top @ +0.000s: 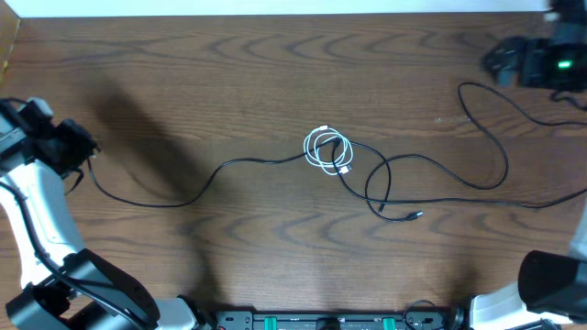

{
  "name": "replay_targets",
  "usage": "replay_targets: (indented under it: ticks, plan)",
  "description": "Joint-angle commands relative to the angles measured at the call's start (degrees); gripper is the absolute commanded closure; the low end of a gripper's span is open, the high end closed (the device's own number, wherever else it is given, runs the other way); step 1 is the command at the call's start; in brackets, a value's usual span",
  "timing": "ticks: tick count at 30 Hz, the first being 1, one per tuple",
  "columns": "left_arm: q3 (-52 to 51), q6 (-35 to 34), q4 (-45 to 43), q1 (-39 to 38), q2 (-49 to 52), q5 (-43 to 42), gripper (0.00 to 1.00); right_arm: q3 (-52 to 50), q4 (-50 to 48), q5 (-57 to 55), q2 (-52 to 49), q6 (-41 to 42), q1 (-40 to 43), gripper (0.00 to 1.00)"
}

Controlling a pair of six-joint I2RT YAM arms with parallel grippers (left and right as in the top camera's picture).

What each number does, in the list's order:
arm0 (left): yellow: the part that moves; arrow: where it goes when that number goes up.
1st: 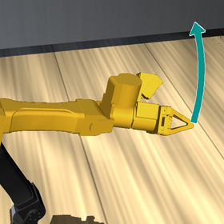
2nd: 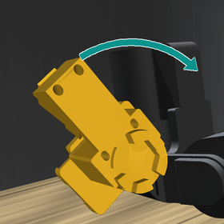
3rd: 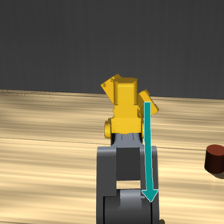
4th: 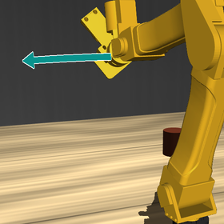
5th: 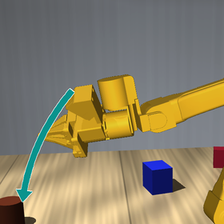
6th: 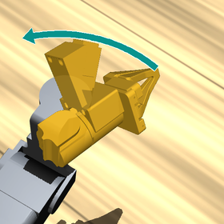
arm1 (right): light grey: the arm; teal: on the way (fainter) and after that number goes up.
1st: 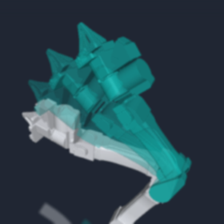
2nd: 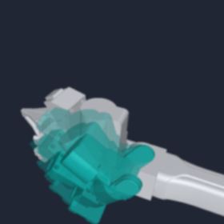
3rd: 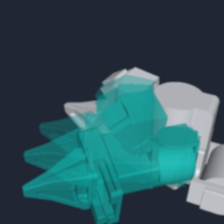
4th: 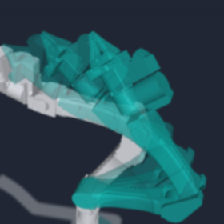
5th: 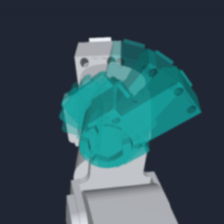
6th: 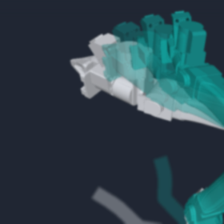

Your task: Untangle cables

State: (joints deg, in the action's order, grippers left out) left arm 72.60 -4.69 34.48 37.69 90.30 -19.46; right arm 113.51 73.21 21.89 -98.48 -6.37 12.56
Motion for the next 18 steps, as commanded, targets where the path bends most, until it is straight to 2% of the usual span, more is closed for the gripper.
replay_targets:
  ticks: [1, 9, 18]
  plan:
    - [0.37, -0.07, -0.02, -2.25, -0.72, -0.85, 0.92, -5.25, 0.09, 0.79, -2.93, -6.86, -5.57, 0.01]
    - [0.37, 2.03, -0.02, -4.74, -0.66, -0.59, 0.93, -17.64, -1.27, 0.76, -7.28, -13.88, -18.75, 0.01]
    - [0.37, 2.05, -0.02, -4.74, -0.66, -0.46, 0.92, -29.4, -6.6, -1.01, -7.78, -15.52, -30.99, 0.01]
